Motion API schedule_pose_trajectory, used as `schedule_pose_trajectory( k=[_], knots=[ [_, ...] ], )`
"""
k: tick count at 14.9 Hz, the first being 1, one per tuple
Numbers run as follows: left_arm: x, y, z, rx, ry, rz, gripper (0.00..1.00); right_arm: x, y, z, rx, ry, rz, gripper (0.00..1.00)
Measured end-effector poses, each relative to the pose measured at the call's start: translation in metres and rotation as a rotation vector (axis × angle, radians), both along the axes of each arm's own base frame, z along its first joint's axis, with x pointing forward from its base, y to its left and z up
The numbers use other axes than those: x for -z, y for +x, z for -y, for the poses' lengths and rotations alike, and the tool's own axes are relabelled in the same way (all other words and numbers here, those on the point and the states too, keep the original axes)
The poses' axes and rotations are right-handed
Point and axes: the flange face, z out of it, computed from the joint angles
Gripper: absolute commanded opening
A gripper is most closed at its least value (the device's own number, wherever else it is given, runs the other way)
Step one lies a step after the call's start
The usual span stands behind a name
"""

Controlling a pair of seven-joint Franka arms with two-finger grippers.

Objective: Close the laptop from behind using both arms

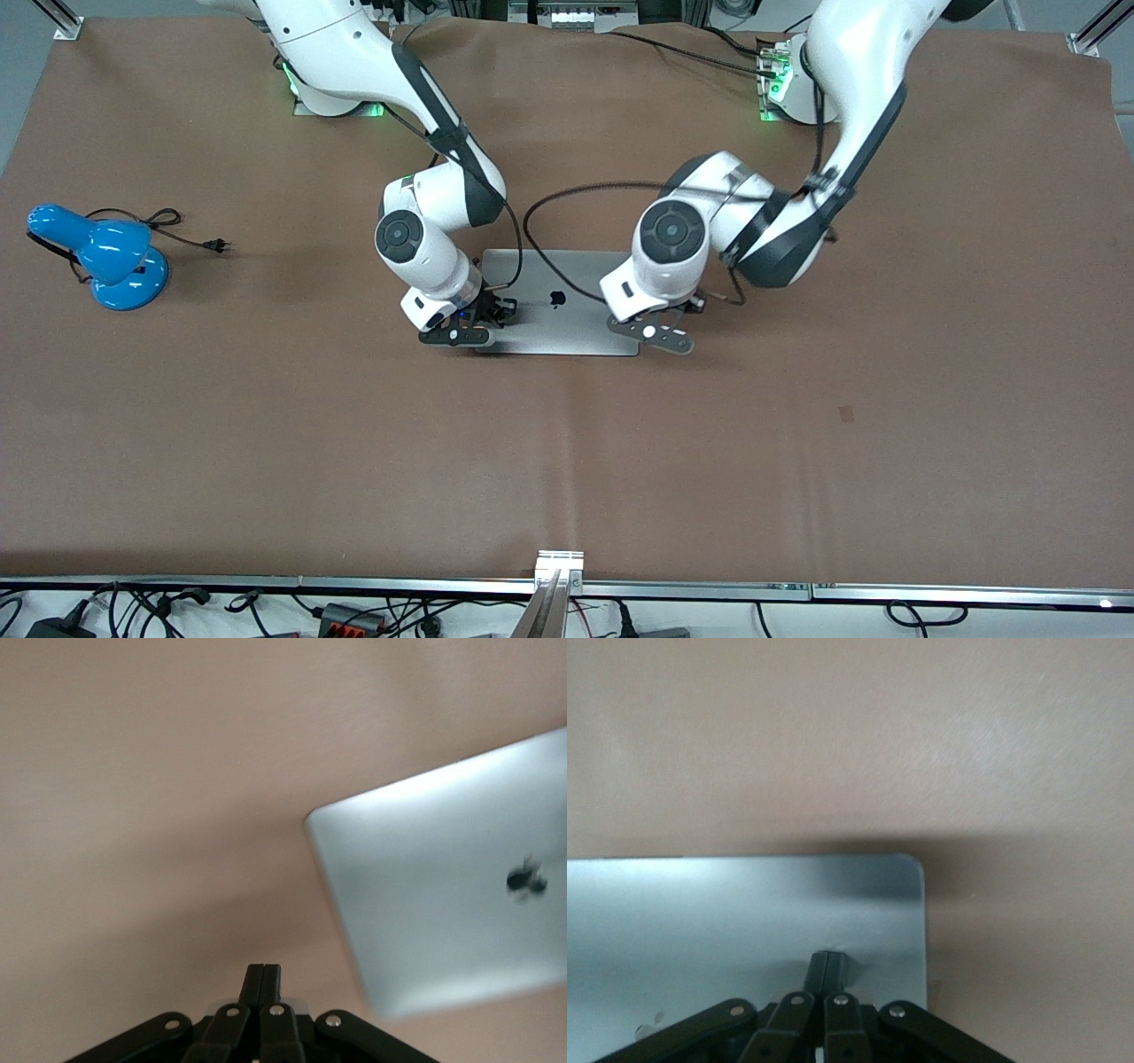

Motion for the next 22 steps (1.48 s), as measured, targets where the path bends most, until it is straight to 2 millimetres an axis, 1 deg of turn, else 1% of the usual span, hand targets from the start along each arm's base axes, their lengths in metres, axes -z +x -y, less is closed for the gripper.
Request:
schedule_pose_trajectory(
  k=[1,2,3,5,6,7,8,9,10,11,12,13,14,15,16,17,18,20,22],
  knots=[
    [-0.027,0.004,-0.019,-0.004,-0.008,-0.011,0.00,-0.007,0.006,0.006,-0.009,-0.017,0.002,0.00],
    [-0.051,0.011,-0.045,-0.011,-0.019,-0.022,0.00,-0.017,0.013,0.013,-0.029,-0.043,-0.001,0.00],
    [-0.072,0.018,-0.077,-0.022,-0.022,-0.034,0.00,-0.035,0.022,0.021,-0.054,-0.073,-0.007,0.00],
    [-0.104,0.027,-0.139,-0.061,-0.002,-0.054,0.02,-0.089,0.040,0.042,-0.086,-0.131,-0.039,0.00],
    [-0.118,0.029,-0.167,-0.089,0.016,-0.054,0.01,-0.118,0.047,0.054,-0.096,-0.156,-0.051,0.00],
    [-0.133,0.030,-0.192,-0.106,0.031,-0.047,0.04,-0.148,0.052,0.066,-0.108,-0.181,-0.058,0.00],
    [-0.150,0.029,-0.218,-0.105,0.040,-0.035,0.22,-0.175,0.056,0.079,-0.124,-0.206,-0.065,0.00],
    [-0.168,0.027,-0.241,-0.095,0.044,-0.019,0.46,-0.200,0.060,0.094,-0.144,-0.226,-0.073,0.00],
    [-0.188,0.024,-0.265,-0.097,0.048,0.001,0.99,-0.223,0.064,0.113,-0.167,-0.239,-0.085,0.00],
    [-0.203,0.020,-0.285,-0.109,0.051,0.015,1.00,-0.243,0.068,0.134,-0.189,-0.247,-0.097,0.00],
    [-0.211,0.015,-0.301,-0.125,0.054,0.007,1.00,-0.262,0.073,0.156,-0.211,-0.254,-0.107,0.00],
    [-0.214,0.009,-0.310,-0.142,0.055,-0.021,1.00,-0.279,0.077,0.176,-0.228,-0.261,-0.118,0.11],
    [-0.212,0.003,-0.316,-0.161,0.042,-0.041,1.00,-0.295,0.079,0.192,-0.241,-0.266,-0.127,0.62],
    [-0.208,-0.001,-0.323,-0.183,0.017,-0.042,1.00,-0.309,0.080,0.204,-0.245,-0.270,-0.133,1.00],
    [-0.204,-0.004,-0.334,-0.208,-0.002,-0.032,1.00,-0.322,0.081,0.212,-0.243,-0.272,-0.132,1.00],
    [-0.200,-0.007,-0.345,-0.234,-0.025,-0.027,1.00,-0.333,0.081,0.215,-0.237,-0.274,-0.122,1.00],
    [-0.198,-0.010,-0.351,-0.261,-0.055,-0.024,1.00,-0.342,0.082,0.215,-0.234,-0.275,-0.105,1.00],
    [-0.197,-0.010,-0.356,-0.327,-0.096,-0.008,1.00,-0.358,0.082,0.215,-0.229,-0.284,-0.081,1.00],
    [-0.200,-0.008,-0.357,-0.356,-0.099,0.013,1.00,-0.367,0.078,0.218,-0.221,-0.294,-0.090,1.00]
  ],
)
